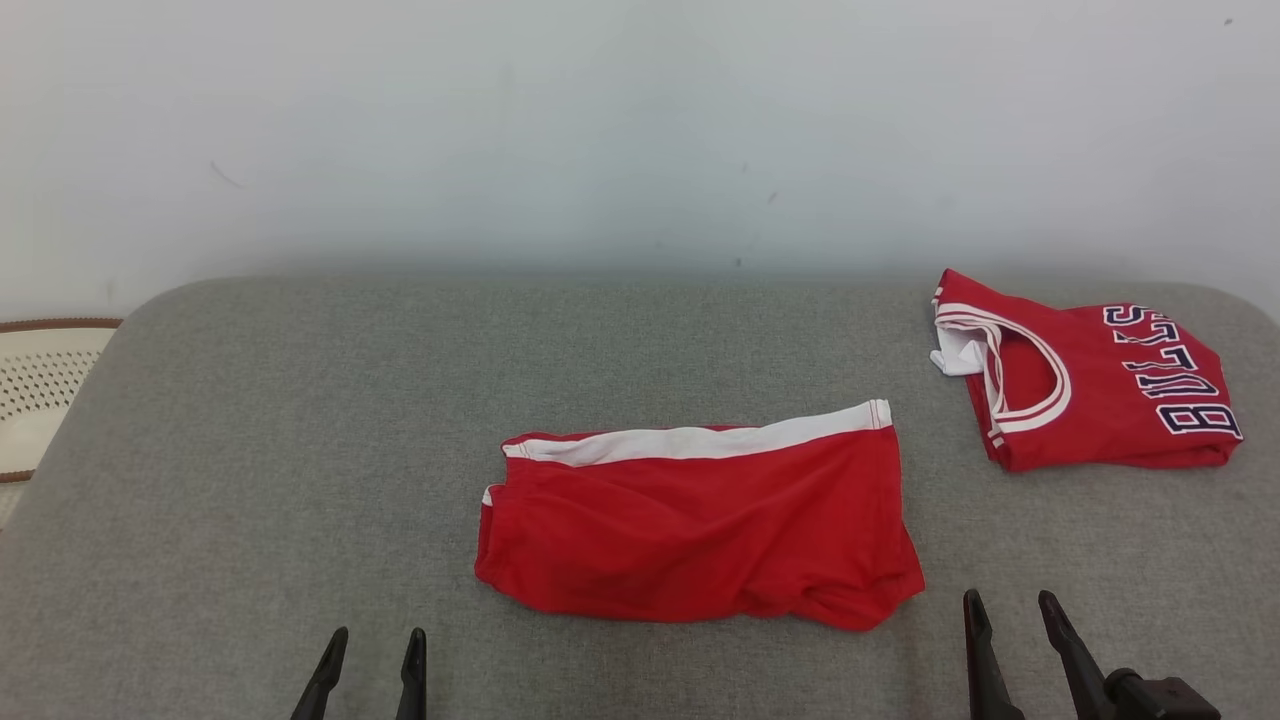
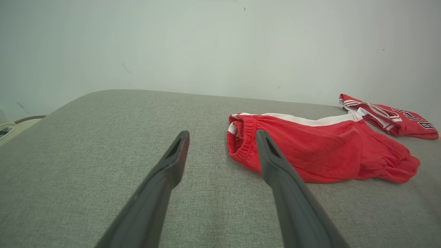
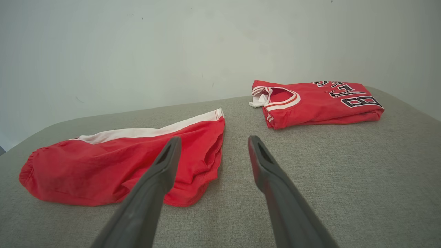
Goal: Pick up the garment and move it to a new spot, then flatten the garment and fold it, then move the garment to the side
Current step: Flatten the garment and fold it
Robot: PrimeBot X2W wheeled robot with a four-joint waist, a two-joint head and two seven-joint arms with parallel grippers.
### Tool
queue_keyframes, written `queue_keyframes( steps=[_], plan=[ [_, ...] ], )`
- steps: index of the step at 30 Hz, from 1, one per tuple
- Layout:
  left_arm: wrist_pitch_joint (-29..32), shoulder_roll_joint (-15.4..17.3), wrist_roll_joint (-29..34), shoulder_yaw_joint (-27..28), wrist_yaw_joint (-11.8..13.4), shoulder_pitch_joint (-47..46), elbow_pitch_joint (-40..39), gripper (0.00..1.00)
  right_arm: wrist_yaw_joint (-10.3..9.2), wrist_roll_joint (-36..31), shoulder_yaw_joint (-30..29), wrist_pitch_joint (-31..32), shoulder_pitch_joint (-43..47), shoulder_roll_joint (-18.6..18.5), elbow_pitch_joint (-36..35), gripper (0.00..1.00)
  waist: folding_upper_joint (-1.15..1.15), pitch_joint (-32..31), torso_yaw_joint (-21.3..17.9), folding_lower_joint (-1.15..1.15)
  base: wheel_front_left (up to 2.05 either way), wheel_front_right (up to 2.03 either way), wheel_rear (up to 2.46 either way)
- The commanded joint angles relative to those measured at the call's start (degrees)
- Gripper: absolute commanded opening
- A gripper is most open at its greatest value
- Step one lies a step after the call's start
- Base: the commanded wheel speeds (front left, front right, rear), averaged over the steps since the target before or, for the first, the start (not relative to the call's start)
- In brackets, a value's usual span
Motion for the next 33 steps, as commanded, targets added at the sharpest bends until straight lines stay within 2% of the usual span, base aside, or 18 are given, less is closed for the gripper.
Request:
queue_keyframes(
  steps=[1, 24, 29, 33],
  plan=[
    [-0.26, 0.23, -0.75, -0.05, 0.18, 0.14, 0.19, 1.0, -0.06, -0.21, 0.03, 0.15, 0.76, -0.33, 0.07, 1.0, -0.01, -0.05, 0.07, 0.0, 0.0, 0.0, 0.0],
    [-0.26, 0.57, -1.02, -0.29, 0.73, 0.33, 0.34, 1.0, -0.06, -0.21, -0.95, 0.77, 0.79, 0.02, 0.68, 1.0, -0.01, -0.28, 0.38, 0.0, 0.0, 0.0, 0.0],
    [-0.27, 0.61, -1.13, -0.48, 0.64, 0.2, 0.44, 1.0, -0.06, 0.32, -1.99, 1.62, -2.09, 0.01, 1.07, 1.0, -0.01, -0.04, 0.76, 0.0, 0.0, 0.0, 0.0],
    [-0.26, 0.56, -1.14, -0.83, 0.59, -0.39, 0.39, 1.0, -0.06, 0.51, -2.96, 4.15, -6.24, -1.34, 3.37, 1.0, -0.01, 0.6, 1.08, 0.0, 0.0, 0.0, 0.0]
  ],
)
